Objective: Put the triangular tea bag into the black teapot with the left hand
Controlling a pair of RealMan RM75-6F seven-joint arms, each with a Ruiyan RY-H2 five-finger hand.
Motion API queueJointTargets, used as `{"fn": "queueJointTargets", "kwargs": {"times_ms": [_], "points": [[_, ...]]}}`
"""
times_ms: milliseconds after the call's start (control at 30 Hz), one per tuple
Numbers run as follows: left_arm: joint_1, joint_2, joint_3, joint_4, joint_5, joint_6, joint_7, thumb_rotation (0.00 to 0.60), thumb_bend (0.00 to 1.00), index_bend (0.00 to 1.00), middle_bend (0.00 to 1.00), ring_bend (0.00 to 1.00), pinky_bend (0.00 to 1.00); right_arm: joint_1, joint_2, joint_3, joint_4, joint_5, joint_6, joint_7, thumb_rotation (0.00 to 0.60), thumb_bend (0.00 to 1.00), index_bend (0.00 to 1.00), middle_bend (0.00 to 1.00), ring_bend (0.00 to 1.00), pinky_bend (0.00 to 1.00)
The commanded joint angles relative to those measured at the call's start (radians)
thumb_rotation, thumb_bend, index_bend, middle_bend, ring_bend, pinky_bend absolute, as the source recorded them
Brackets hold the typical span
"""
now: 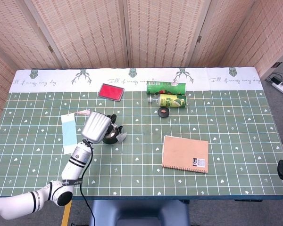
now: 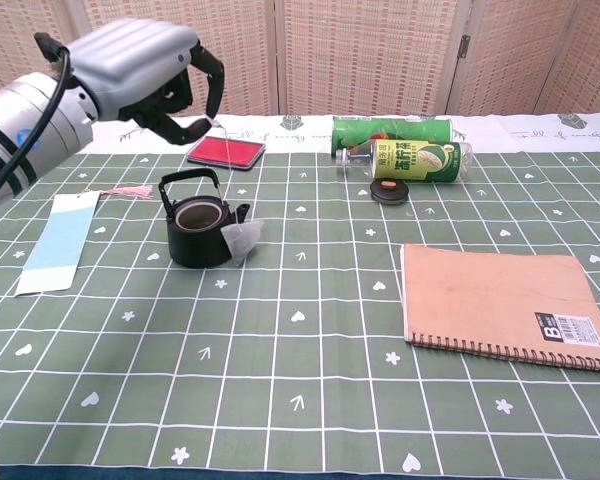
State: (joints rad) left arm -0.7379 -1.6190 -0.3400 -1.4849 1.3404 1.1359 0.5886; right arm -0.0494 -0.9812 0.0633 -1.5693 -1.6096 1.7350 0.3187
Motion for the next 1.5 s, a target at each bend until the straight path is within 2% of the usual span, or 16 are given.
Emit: {"fn": "queueJointTargets", "kwargs": {"times_ms": [33,467,933,1500], "points": [[-0.014,0.009,-0.005,-0.01,-0.011,-0.005,0.016,0.6,0.43,0.65,1.0,1.0,1.0,-0.001,0.001,0.002,-0.001,0.004,-0.002,-0.001,0.6,0.62,0.0,0.0,0.02,0.0],[-0.077,0.065,-0.03,-0.019,-0.048,-0.028,0.019,0.6,0.43,0.65,1.0,1.0,1.0,-0.001,-0.005,0.014,-0.003,0.025,-0.01,-0.017,0.6,0.62,0.0,0.0,0.02,0.0],[-0.133,0.131,-0.041,-0.017,-0.094,-0.049,0.031,0.6,0.43,0.65,1.0,1.0,1.0,0.03,-0.021,0.026,-0.012,0.064,-0.085,-0.071,0.6,0.62,0.0,0.0,0.02,0.0],[-0.124,0.196,-0.002,-0.048,-0.109,-0.004,0.032,0.6,0.43,0.65,1.0,1.0,1.0,0.039,-0.033,0.027,-0.016,0.072,-0.106,-0.11,0.6,0.62,0.0,0.0,0.02,0.0]]}}
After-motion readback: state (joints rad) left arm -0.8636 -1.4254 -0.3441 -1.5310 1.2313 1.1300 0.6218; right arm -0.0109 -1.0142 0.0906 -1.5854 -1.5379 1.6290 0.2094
